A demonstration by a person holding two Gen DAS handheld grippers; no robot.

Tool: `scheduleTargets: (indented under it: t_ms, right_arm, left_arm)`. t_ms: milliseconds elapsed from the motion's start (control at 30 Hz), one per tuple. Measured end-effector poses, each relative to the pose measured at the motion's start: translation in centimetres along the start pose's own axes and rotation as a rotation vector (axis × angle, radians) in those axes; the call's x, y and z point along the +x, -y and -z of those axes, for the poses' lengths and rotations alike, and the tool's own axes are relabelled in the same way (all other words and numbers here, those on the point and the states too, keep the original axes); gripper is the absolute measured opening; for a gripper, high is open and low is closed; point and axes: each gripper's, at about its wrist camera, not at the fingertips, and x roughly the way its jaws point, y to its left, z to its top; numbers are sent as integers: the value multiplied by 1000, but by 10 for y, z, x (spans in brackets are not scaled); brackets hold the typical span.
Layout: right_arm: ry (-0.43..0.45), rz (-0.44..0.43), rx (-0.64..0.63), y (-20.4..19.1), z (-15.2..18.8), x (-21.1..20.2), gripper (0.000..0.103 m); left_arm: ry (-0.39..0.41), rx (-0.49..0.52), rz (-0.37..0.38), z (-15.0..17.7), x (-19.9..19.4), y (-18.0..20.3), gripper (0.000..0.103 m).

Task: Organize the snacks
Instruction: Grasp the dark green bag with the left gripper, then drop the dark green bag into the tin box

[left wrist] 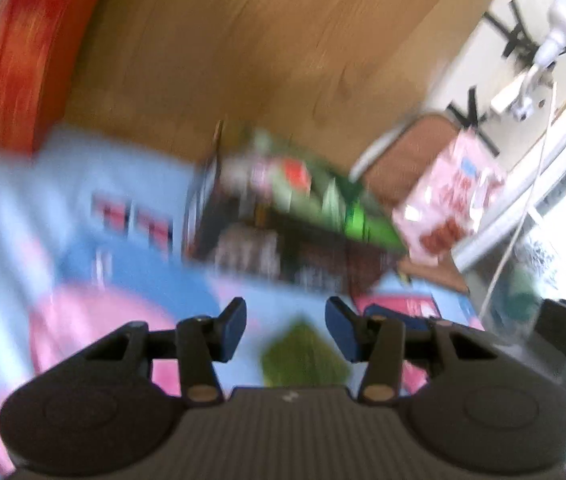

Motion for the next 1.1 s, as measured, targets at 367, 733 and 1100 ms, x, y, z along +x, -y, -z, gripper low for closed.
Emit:
scheduleTargets:
  t_ms: [367,733,1100]
  right_arm:
    - [-50,25,173,13,57,-5,35]
    - [-21,-55,229,20,56,-9,21]
    - [127,-137,147,5,1,-25,15]
  left_arm:
    - [-63,-200,72,24,38,-8,50]
    - [-42,-190,47,20,53,2,45]
    - [113,-66,90,-51,25,27,45]
